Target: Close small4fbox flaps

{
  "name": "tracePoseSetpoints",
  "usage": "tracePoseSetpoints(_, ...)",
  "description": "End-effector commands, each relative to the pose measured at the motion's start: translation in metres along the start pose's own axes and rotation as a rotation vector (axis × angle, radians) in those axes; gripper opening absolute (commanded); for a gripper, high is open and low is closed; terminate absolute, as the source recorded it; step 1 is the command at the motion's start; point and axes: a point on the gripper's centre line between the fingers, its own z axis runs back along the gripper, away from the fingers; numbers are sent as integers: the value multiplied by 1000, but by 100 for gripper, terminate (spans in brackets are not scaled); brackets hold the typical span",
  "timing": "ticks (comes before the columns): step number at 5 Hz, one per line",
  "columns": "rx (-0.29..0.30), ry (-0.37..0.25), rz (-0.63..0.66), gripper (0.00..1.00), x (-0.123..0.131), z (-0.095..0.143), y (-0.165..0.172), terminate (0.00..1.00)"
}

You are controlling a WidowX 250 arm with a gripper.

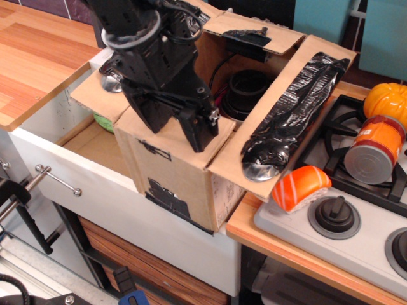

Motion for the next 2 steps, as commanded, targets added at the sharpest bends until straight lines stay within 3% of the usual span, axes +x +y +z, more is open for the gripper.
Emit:
tracePoseSetpoints(1,-30,-48,-85,100,12,-5,7,0)
tracePoseSetpoints(2,-7,-29,-65,100,9,-2,5,100)
